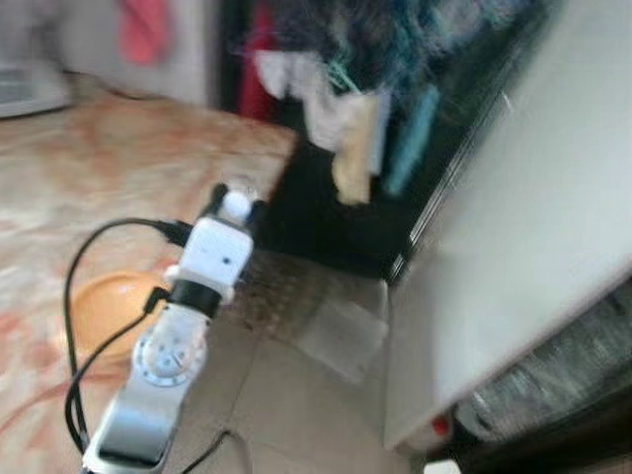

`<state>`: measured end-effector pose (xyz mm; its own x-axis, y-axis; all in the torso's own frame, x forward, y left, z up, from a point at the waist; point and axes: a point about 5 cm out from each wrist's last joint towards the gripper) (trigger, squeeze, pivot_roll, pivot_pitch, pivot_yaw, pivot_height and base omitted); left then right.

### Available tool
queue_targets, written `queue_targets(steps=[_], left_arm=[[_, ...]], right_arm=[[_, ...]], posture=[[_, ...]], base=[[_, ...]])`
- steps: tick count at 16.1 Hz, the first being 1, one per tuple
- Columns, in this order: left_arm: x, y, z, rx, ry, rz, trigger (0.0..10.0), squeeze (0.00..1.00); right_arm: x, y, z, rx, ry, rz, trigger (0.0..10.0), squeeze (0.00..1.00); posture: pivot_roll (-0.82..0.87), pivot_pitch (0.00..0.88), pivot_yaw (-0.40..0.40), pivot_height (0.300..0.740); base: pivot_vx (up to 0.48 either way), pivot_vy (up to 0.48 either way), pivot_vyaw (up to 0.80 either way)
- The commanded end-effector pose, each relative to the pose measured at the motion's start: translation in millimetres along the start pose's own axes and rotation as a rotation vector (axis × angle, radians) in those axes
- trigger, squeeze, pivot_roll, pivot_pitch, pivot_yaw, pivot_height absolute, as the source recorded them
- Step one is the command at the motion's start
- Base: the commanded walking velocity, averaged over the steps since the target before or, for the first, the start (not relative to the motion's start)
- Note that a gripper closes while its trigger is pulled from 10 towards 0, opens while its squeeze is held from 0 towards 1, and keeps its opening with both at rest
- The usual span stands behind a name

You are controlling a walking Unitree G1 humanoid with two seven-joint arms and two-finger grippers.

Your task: Restocking fridge

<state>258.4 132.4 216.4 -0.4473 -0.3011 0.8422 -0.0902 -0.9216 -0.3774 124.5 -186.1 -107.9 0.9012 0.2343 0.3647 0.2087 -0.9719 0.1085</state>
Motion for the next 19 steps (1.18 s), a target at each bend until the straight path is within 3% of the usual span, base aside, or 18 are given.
queue_targets(steps=[1,3,6,8,11,13,14,15,16,19], left_arm=[[9,9.4,3.1,-0.036,0.043,-0.012,10.0,0.0],[9,11.2,2.3,-0.05,0.037,-0.026,10.0,0.0],[-2,9.5,-1.2,-0.02,-0.024,-0.117,10.0,0.0],[-46,0.8,-15.6,0.066,-0.246,-0.299,10.0,0.0],[-93,-6.3,-36.9,0.112,-0.438,-0.404,10.0,0.0],[-117,-4.6,-51.7,0.087,-0.547,-0.376,10.0,0.0],[-135,0.4,-66.0,0.053,-0.629,-0.381,10.0,0.0],[-141,2.2,-70.4,0.039,-0.655,-0.374,10.0,0.0],[-160,10.4,-87.8,-0.015,-0.748,-0.374,10.0,0.0],[-185,6.9,-103.9,-0.022,-0.867,-0.414,10.0,0.0]], right_arm=[[-4,12.1,-1.4,-0.031,-0.014,-0.008,10.0,0.0],[-5,12.1,-1.4,-0.03,-0.015,-0.01,10.0,0.0],[-5,12.1,-1.5,-0.029,-0.016,-0.013,10.0,0.0],[-6,11.8,-1.7,-0.031,-0.014,-0.012,10.0,0.0],[-8,10.4,-1.8,-0.033,-0.012,-0.008,10.0,0.0],[-8,9.4,-1.8,-0.035,-0.01,0.002,10.0,0.0],[-9,8.5,-1.9,-0.038,-0.012,0.009,10.0,0.0],[-10,8.4,-1.9,-0.039,-0.013,0.011,10.0,0.0],[-10,7.9,-1.9,-0.041,-0.016,0.017,10.0,0.0],[-10,7.4,-1.8,-0.039,-0.015,0.02,10.0,0.0]], posture=[[0.13,0.059,-0.123,0.74],[0.13,0.06,-0.123,0.74],[0.13,0.061,-0.124,0.74],[0.13,0.056,-0.123,0.74],[0.12,0.057,-0.114,0.74],[0.11,0.057,-0.105,0.74],[0.1,0.057,-0.099,0.74],[0.1,0.057,-0.099,0.74],[0.1,0.06,-0.093,0.74],[0.11,0.062,-0.094,0.74]], base=[[0.0,0.0,-0.7],[0.0,0.0,-0.7],[0.0,0.0,-0.7],[0.0,0.0,0.0],[0.0,0.0,0.0],[0.0,0.0,0.0],[0.0,0.0,0.0],[0.0,0.0,0.0],[0.0,0.0,0.0],[0.0,0.0,0.0]])
Point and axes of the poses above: a point about 5 cm out from each wrist's last joint towards the gripper, its own z axis pointing out of the wrist towards the gripper, its own x axis along the axis of the wrist's last joint, y = z × x, and after that the axes turned 4 degrees about -z, right-handed
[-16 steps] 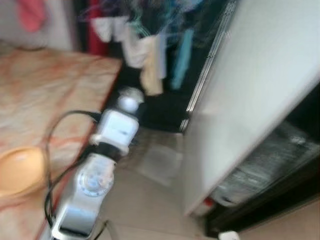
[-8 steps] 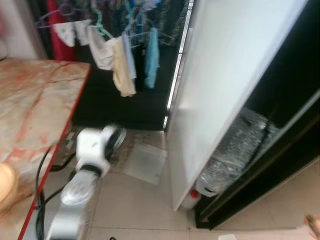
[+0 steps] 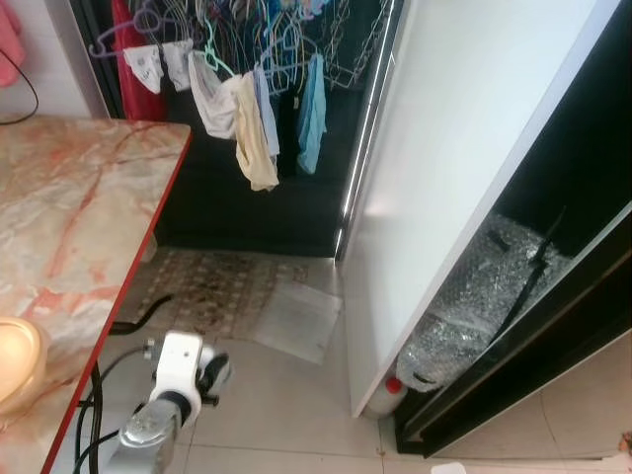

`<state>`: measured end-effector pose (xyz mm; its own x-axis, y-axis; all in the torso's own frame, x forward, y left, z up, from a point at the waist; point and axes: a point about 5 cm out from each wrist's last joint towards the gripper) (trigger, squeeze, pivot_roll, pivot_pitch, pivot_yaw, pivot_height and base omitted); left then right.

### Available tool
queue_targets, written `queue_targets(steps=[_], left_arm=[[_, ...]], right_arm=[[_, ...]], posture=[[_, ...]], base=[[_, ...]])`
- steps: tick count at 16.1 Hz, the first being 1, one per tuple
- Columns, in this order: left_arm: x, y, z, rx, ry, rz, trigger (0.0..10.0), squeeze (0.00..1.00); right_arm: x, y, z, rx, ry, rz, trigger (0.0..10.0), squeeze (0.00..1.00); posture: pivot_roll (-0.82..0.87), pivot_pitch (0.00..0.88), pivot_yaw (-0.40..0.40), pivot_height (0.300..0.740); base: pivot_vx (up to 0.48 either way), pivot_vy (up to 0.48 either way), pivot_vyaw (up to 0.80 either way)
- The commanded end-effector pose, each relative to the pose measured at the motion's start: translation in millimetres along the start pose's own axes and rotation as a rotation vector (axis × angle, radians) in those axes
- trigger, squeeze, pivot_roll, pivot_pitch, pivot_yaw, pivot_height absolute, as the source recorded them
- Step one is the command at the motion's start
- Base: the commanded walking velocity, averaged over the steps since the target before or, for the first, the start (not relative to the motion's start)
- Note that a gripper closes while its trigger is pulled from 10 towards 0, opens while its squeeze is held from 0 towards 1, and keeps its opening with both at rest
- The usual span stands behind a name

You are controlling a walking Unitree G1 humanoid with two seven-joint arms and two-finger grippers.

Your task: Restocking fridge

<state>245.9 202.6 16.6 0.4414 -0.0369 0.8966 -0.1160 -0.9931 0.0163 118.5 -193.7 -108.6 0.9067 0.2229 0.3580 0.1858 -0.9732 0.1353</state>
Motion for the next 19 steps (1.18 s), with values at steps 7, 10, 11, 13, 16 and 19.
queue_targets(steps=[7,10,11,13,16,19], left_arm=[[-48,-16.9,2.1,0.039,-0.213,0.001,10.0,0.0],[-72,-21.7,0.9,0.147,-0.306,-0.15,10.0,0.0],[-71,-21.8,2.5,0.173,-0.281,-0.225,10.0,0.0],[-73,-20.4,3.7,0.179,-0.3,-0.281,10.0,0.0],[-82,-14.9,4.1,0.155,-0.379,-0.412,10.0,0.0],[-90,-4.8,2.2,0.081,-0.456,-0.457,10.0,0.0]], right_arm=[[1,-0.3,0.1,0.0,0.002,0.001,10.0,0.0],[3,-1.6,0.5,-0.001,0.004,0.01,10.0,0.0],[4,-1.7,0.5,0.001,0.006,0.008,10.0,0.0],[4,-1.6,0.6,0.002,0.009,0.006,10.0,0.0],[4,-1.2,0.6,0.0,0.008,0.003,10.0,0.0],[3,-1.1,0.5,0.001,0.003,-0.001,10.0,0.0]], posture=[[0.11,0.064,-0.091,0.74],[0.1,0.057,-0.087,0.74],[0.1,0.056,-0.088,0.74],[0.1,0.054,-0.089,0.74],[0.1,0.058,-0.093,0.74],[0.1,0.065,-0.094,0.74]], base=[[0.0,0.0,0.0],[0.0,0.0,0.0],[0.0,0.0,0.0],[0.0,0.0,0.0],[0.0,0.0,0.0],[0.0,0.0,0.0]])
Point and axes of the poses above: a point about 5 cm out from each wrist's last joint towards the gripper, its own z axis pointing out of the wrist towards the gripper, its own x axis along the axis of the wrist's last joint, y = z × x, and after that the axes turned 4 degrees about -z, right-handed
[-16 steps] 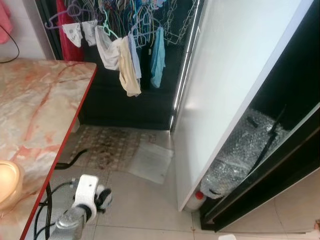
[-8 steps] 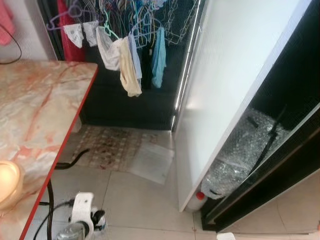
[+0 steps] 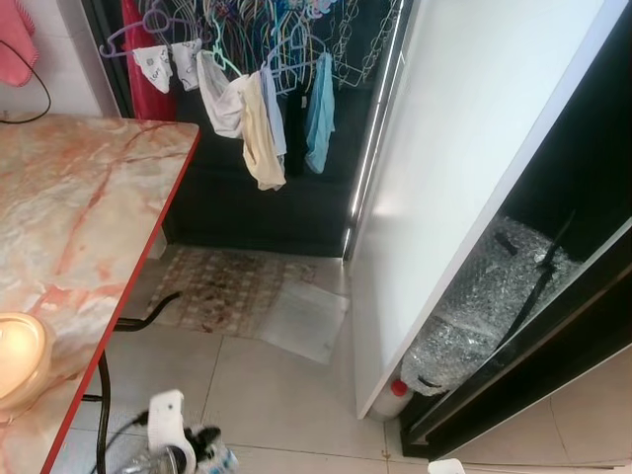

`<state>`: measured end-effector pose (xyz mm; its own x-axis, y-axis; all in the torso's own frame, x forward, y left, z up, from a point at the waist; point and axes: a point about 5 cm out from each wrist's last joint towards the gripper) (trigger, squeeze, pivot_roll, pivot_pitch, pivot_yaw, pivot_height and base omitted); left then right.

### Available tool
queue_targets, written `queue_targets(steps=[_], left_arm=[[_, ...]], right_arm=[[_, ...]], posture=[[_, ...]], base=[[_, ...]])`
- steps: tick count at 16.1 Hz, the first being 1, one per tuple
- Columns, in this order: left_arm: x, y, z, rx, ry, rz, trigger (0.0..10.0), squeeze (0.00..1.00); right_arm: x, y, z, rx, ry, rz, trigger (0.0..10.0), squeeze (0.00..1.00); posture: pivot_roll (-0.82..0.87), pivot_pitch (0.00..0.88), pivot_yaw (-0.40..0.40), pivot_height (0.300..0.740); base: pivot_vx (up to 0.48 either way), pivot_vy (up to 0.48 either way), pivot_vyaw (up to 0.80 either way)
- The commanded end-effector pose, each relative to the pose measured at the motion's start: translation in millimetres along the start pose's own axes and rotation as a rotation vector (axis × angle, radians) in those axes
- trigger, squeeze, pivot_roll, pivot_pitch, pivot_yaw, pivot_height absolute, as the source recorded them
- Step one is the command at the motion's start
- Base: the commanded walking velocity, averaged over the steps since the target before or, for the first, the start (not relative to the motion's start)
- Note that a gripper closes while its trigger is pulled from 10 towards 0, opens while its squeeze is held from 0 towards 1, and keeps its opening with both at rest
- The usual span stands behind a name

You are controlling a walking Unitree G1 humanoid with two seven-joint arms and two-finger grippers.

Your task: Restocking fridge

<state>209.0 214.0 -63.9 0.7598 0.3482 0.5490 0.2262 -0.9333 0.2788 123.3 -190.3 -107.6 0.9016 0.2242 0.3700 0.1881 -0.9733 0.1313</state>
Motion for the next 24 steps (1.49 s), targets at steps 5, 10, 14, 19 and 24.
queue_targets(steps=[5,10,14,19,24], left_arm=[[-7,-0.1,-0.8,-0.063,-0.119,0.02,10.0,0.0],[-6,-8.0,-4.8,-0.099,-0.165,0.066,10.0,0.0],[-3,-6.8,-5.5,-0.137,-0.189,0.092,10.0,0.0],[6,-9.7,-4.9,-0.086,-0.131,0.166,10.0,0.0],[16,-6.6,-1.5,0.081,0.068,0.218,10.0,0.0]], right_arm=[[-3,1.2,-0.3,-0.003,-0.012,-0.004,10.0,0.0],[-2,1.6,-0.3,0.0,-0.014,-0.008,10.0,0.0],[-2,1.9,-0.2,-0.001,-0.014,-0.008,10.0,0.0],[-3,1.8,-0.3,-0.001,-0.016,-0.01,10.0,0.0],[-3,1.4,-0.3,-0.001,-0.014,-0.007,10.0,0.0]], posture=[[0.1,0.068,-0.096,0.74],[0.1,0.067,-0.098,0.74],[0.11,0.065,-0.099,0.74],[0.11,0.064,-0.098,0.74],[0.1,0.066,-0.097,0.74]], base=[[0.0,0.0,0.0],[0.0,0.0,0.0],[0.0,0.0,0.0],[0.0,0.0,0.0],[0.0,0.0,0.0]])
Point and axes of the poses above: a point about 5 cm out from each wrist's last joint towards the gripper, its own z axis pointing out of the wrist towards the gripper, its own x axis along the axis of the wrist's last joint, y = z × x, and after that the axes turned 4 degrees about -z, right-handed
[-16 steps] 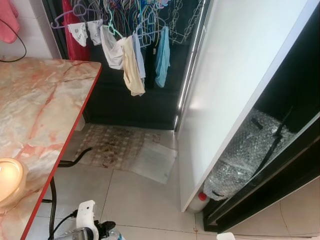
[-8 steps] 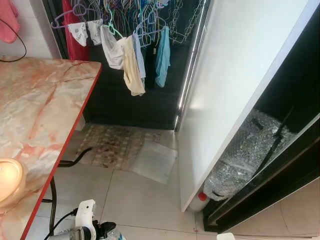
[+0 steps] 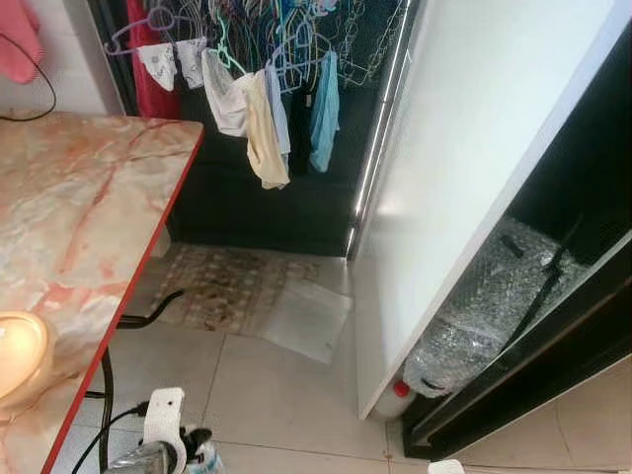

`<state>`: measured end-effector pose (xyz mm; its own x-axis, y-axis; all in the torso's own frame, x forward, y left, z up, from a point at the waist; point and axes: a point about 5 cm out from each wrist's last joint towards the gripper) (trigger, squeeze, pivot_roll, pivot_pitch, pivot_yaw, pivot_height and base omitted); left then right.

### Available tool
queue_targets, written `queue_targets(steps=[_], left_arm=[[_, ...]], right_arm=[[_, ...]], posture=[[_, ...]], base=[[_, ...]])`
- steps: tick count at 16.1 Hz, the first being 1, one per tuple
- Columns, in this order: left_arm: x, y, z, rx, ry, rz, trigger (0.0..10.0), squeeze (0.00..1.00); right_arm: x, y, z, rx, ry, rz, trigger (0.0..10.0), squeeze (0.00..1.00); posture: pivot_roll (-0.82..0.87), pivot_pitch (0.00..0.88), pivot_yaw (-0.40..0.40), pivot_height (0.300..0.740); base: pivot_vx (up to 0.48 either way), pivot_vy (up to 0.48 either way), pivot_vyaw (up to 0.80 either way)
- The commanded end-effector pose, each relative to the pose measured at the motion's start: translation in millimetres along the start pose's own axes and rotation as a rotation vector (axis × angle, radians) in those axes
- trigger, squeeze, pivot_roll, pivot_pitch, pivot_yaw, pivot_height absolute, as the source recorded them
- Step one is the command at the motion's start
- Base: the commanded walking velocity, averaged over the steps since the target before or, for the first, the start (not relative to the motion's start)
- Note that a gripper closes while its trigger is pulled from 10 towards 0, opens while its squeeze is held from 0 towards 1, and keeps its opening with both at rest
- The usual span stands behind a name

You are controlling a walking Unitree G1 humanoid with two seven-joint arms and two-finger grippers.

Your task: Restocking fridge

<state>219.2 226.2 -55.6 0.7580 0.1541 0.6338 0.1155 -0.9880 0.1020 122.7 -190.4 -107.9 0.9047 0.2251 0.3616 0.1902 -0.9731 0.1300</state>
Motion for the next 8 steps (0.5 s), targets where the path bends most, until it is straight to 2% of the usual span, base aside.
queue_targets(steps=[1,2,4,5,6,7,8], left_arm=[[-4,0.6,-0.5,0.034,0.019,0.047,10.0,0.0],[-7,1.2,-0.6,0.037,0.01,0.073,10.0,0.0],[-26,1.2,-2.7,0.07,-0.05,0.197,10.0,0.0],[-29,0.3,-3.4,0.081,-0.06,0.216,10.0,0.0],[-31,-1.0,-4.3,0.094,-0.047,0.273,10.0,0.0],[-37,-4.1,-6.0,0.111,-0.07,0.301,10.0,0.0],[-40,-6.2,-7.0,0.117,-0.084,0.261,10.0,0.0]], right_arm=[[-2,1.1,-0.3,-0.002,-0.004,-0.006,10.0,0.0],[-2,1.0,-0.3,-0.002,-0.004,-0.005,10.0,0.0],[-2,0.0,-0.3,-0.004,-0.001,0.007,10.0,0.0],[-3,-0.5,-0.3,-0.005,-0.001,0.013,10.0,0.0],[-3,-1.0,-0.4,-0.005,0.0,0.019,10.0,0.0],[-4,-1.8,-0.5,-0.006,0.002,0.03,10.0,0.0],[-5,-2.2,-0.6,-0.008,0.005,0.039,10.0,0.0]], posture=[[0.1,0.066,-0.096,0.74],[0.1,0.066,-0.096,0.74],[0.09,0.059,-0.087,0.74],[0.08,0.053,-0.085,0.74],[0.08,0.047,-0.084,0.74],[0.07,0.04,-0.081,0.74],[0.06,0.039,-0.076,0.74]], base=[[0.0,0.0,0.0],[0.0,0.0,0.0],[0.0,0.0,0.0],[0.0,0.0,0.0],[0.0,0.0,0.0],[0.0,0.0,0.0],[0.0,0.0,0.0]])
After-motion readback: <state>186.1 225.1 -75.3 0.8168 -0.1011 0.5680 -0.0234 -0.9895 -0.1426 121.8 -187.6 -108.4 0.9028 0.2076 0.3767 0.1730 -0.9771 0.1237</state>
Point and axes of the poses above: a point about 5 cm out from each wrist's last joint towards the gripper, its own z axis pointing out of the wrist towards the gripper, its own x axis along the axis of the wrist's last joint, y = z × x, and after that the axes turned 4 degrees about -z, right-handed
